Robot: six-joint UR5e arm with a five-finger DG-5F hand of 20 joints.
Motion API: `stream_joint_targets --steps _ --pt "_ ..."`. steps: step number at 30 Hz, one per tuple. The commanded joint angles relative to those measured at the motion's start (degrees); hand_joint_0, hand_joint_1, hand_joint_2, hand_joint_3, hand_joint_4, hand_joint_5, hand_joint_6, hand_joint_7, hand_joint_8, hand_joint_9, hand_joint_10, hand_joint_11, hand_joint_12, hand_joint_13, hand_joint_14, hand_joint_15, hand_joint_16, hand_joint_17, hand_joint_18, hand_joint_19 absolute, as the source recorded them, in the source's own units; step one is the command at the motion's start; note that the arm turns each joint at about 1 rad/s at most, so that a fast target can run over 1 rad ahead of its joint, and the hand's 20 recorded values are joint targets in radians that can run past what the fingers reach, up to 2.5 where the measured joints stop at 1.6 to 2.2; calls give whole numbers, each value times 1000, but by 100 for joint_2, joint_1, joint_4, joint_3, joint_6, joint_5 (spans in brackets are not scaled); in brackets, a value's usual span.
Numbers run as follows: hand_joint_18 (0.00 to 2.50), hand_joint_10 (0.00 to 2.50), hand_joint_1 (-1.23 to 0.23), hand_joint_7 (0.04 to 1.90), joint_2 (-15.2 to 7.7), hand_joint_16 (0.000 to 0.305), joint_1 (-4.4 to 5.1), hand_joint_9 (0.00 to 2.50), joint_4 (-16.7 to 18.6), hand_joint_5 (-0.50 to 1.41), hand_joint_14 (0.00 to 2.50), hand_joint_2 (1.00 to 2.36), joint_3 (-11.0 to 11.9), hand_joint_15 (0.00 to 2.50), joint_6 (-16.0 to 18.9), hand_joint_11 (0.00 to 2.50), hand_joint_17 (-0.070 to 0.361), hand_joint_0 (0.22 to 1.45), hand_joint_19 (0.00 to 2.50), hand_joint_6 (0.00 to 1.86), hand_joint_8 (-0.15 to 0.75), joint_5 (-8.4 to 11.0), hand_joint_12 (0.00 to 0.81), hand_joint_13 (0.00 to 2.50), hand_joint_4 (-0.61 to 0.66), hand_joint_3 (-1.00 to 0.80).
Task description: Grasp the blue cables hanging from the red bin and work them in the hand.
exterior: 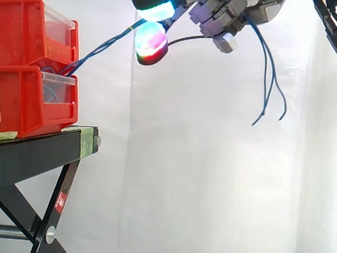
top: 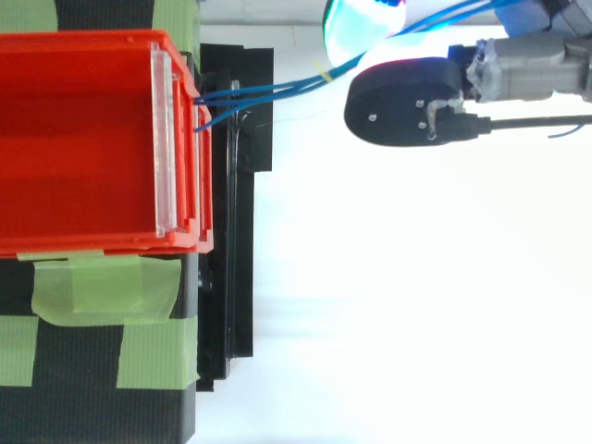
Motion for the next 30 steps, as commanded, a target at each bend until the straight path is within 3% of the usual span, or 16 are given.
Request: stream_joint_targets --steps 1,8,17,22,30 --pt "2500 2500 -596 1156 0 203 3 1805 -21 322 2500 1020 -1 1398 -5 2500 153 985 759 16 455 -3 533 1889 425 -593" --pt "2500 2500 -616 1163 0 203 3 1805 40 335 2500 1021 -1 1398 -40 2500 153 1020 759 16 455 -3 533 1889 437 -578" --pt "2500 2500 -600 1184 0 203 3 1805 277 350 2500 1017 -1 1398 -155 2500 153 933 759 16 455 -3 533 1889 428 -656" --pt "2500 2500 -615 1191 -8 203 -41 1805 682 355 2500 1024 -1 1398 -453 2500 153 999 759 16 455 -30 533 1889 422 -497" --pt "2500 2500 -625 1190 -8 203 -15 1805 778 350 2500 1031 -1 1398 -568 2500 153 1048 759 15 455 14 533 1889 418 -251"
